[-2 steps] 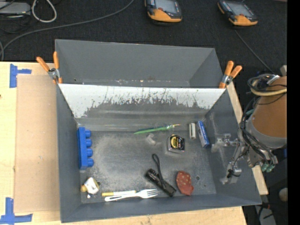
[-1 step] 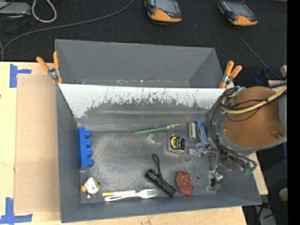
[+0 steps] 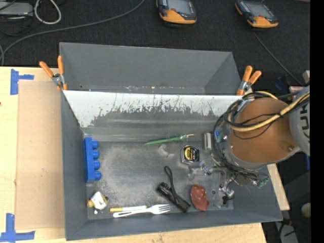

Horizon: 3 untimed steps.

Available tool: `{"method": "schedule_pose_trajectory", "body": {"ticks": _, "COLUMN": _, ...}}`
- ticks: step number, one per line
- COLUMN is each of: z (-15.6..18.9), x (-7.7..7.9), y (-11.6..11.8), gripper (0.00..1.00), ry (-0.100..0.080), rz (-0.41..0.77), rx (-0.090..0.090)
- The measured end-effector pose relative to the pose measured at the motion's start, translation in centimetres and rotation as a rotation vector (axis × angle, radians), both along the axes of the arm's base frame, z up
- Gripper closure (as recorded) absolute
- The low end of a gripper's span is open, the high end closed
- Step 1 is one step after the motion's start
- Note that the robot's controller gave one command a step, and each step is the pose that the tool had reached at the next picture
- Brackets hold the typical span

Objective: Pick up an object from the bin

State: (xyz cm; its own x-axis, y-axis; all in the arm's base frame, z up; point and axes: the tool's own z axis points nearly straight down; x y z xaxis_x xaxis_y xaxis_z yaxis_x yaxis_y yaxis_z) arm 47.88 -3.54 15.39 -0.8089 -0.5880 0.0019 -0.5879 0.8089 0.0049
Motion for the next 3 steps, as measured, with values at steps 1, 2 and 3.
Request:
{"method": "schedule_pose_trajectory", "body": {"ticks": 1, "z": -1.3, "x": -0.2, "y": 0.6, "gripper": 0.0, "ry": 0.007, "rz": 0.261, "rx": 0.004}}
{"method": "schedule_pose_trajectory", "body": {"ticks": 2, "z": -5.4, "x": 0.2, "y": 0.2, "gripper": 0.0, "ry": 0.004, "rz": 0.604, "rx": 0.004}}
{"method": "schedule_pose_trajectory", "body": {"ticks": 3, "z": -8.4, "x": 0.2, "y": 1.2, "gripper": 1.0, "ry": -0.002, "rz": 0.588, "rx": 0.005}}
